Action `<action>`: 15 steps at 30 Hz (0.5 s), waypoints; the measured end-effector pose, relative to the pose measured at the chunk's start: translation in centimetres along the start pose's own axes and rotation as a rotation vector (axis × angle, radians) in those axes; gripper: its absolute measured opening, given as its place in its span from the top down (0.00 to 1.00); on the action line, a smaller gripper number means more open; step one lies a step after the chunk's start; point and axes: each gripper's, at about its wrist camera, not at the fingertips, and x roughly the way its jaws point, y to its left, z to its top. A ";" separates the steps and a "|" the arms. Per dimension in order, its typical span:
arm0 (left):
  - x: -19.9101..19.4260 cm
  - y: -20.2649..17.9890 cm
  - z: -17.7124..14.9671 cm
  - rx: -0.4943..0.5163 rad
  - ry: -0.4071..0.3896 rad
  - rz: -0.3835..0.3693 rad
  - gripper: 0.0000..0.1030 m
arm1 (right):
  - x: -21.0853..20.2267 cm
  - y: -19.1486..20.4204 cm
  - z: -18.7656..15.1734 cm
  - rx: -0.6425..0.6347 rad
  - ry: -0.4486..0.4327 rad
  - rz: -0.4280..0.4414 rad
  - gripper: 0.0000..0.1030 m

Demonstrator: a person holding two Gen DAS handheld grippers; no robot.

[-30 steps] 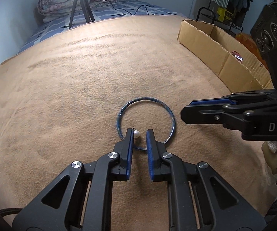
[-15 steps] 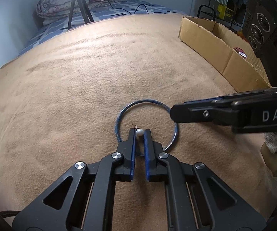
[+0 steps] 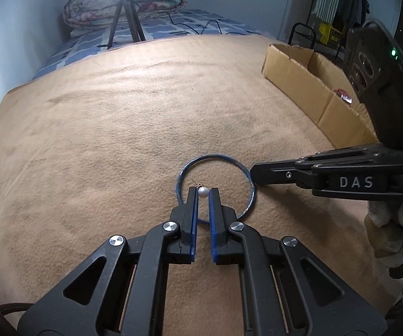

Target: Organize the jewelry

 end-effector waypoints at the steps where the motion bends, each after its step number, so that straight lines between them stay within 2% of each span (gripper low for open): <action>1: -0.3 0.1 0.0 -0.001 -0.004 0.001 0.95 | 0.0 0.1 0.0 -0.003 -0.002 0.002 1.00; 6: -1.2 0.6 -0.3 -0.006 -0.010 0.011 0.95 | 0.2 0.7 0.0 -0.017 -0.007 -0.002 1.00; 7: -1.2 0.7 -0.2 -0.009 -0.009 0.012 0.95 | 0.1 0.6 0.1 -0.007 -0.009 -0.003 0.96; 10: -1.3 1.1 -0.3 -0.017 -0.011 0.015 0.95 | 0.3 -0.3 0.2 0.076 0.000 0.026 0.73; 12: -1.4 1.4 -0.3 -0.022 -0.014 0.019 0.95 | 0.4 -0.5 0.4 0.108 -0.002 0.040 0.72; 15: -1.5 1.7 -0.4 -0.031 -0.018 0.024 0.95 | 0.9 0.1 0.6 0.067 0.013 0.019 0.78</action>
